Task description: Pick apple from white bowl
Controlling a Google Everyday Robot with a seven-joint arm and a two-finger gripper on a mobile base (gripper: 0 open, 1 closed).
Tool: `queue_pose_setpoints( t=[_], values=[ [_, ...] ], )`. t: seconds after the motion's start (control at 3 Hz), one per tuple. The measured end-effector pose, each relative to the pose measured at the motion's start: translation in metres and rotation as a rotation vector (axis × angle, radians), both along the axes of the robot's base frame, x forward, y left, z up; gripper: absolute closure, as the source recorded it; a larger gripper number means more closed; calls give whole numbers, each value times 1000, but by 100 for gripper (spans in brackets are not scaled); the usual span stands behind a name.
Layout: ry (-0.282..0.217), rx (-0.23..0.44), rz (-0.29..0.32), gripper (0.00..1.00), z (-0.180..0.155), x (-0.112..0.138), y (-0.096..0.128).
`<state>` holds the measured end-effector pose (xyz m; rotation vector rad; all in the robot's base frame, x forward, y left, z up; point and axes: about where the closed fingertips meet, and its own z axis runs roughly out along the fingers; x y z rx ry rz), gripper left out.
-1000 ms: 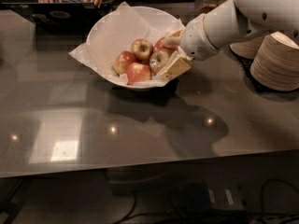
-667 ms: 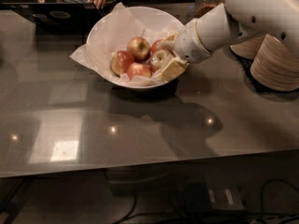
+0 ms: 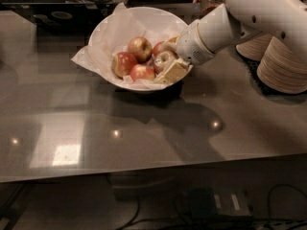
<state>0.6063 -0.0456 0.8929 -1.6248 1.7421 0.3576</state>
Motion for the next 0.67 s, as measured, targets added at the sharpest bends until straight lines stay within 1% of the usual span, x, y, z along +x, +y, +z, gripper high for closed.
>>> queue_pose_setpoints(
  t=[0.33,0.67],
  values=[
    [6,-4,-3,35,-1,1,-1],
    [10,-6,-5,54,-1,1,-2]
  ],
)
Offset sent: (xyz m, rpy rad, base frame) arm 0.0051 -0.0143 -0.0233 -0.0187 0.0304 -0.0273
